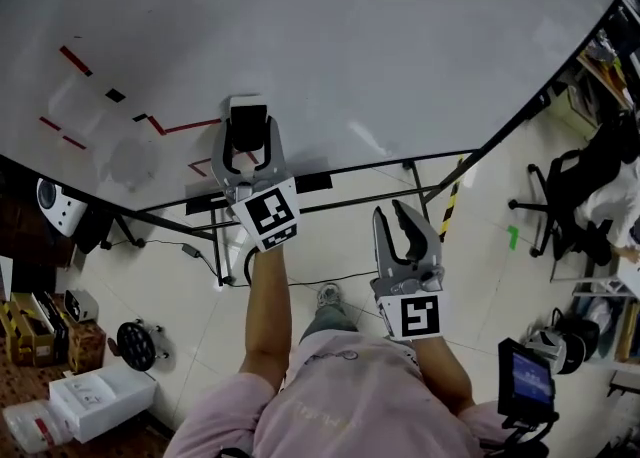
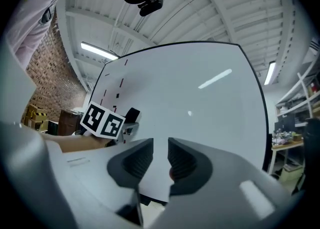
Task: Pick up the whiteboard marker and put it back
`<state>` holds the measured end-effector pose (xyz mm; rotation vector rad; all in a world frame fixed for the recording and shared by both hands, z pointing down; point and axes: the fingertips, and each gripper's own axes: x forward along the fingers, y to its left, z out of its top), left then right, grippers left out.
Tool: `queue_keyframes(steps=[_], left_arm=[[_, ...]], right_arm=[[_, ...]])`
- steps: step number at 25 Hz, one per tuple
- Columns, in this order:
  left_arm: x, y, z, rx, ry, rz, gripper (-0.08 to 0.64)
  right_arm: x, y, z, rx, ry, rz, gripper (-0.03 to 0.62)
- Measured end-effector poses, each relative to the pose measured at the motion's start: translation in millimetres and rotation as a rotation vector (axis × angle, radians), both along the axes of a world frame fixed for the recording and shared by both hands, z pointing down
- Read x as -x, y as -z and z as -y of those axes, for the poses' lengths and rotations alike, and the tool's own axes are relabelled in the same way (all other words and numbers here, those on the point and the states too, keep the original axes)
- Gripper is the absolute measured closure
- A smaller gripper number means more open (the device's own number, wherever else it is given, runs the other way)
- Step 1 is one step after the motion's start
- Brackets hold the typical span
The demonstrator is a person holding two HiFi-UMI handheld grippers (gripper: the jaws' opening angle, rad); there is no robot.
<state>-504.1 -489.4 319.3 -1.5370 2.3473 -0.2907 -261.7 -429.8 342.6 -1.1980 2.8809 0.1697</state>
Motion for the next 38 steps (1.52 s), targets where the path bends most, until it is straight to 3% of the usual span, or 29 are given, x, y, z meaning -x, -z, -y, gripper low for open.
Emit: queue_keyframes(steps=[2, 5, 8, 12, 16, 18, 20, 23, 29, 33, 35, 38], left_arm=[[-26.0, 13.8, -24.8, -0.04, 0.002, 0.006, 0.293], [-99.8, 28.7, -75.4, -0.084, -0.024, 0.038, 0.293], [-202.1, 22.5, -137.0, -0.078, -0.084, 0.058, 0.293], [-344.7, -9.0, -226.7, -0.012, -0.202, 0.024, 0.293], [-457.0, -33.5, -309.4, 0.07, -0.357, -0.09, 0.292], [-499.8, -38.6, -341.2, 0.104, -0.421, -0.103, 0.291], [-534.7, -41.7, -363.5, 0.118, -0.467, -0.084, 0.291], [-568.1, -53.0, -387.8, 0.134, -0.5, -0.081, 0.288], [-602.1, -81.0, -453.6, 0.147, -0.524, -0.097, 0.287], [-581.5, -119.7, -528.1, 0.266, -0.49, -0.164, 0.287], [-558.6, -136.0, -576.2, 0.318, -0.418, -0.203, 0.287], [-515.6, -150.6, -643.6, 0.336, -0.252, -0.308, 0.287]], right_arm=[[-29.2, 3.3, -16.2, -0.006, 0.015, 0.017, 0.497], [-80.5, 9.1, -50.1, -0.031, 0.076, 0.054, 0.497], [-135.3, 10.6, -98.4, -0.032, 0.203, 0.111, 0.49], [-203.7, 24.4, -170.8, 0.006, 0.423, 0.198, 0.402], [-243.2, 26.3, -247.8, 0.07, 0.653, 0.148, 0.328], [-255.7, 21.5, -284.7, 0.096, 0.753, 0.086, 0.288], [-265.1, 12.6, -316.8, 0.101, 0.817, 0.014, 0.288], [-283.4, 4.3, -349.3, 0.111, 0.819, 0.019, 0.415], [-322.0, -24.8, -392.6, 0.327, 0.826, 0.191, 0.433], [-305.6, -64.9, -429.1, 0.537, 0.743, 0.284, 0.433], [-291.0, -70.2, -452.9, 0.532, 0.67, 0.274, 0.433], [-279.7, -59.5, -492.8, 0.397, 0.527, 0.208, 0.432]])
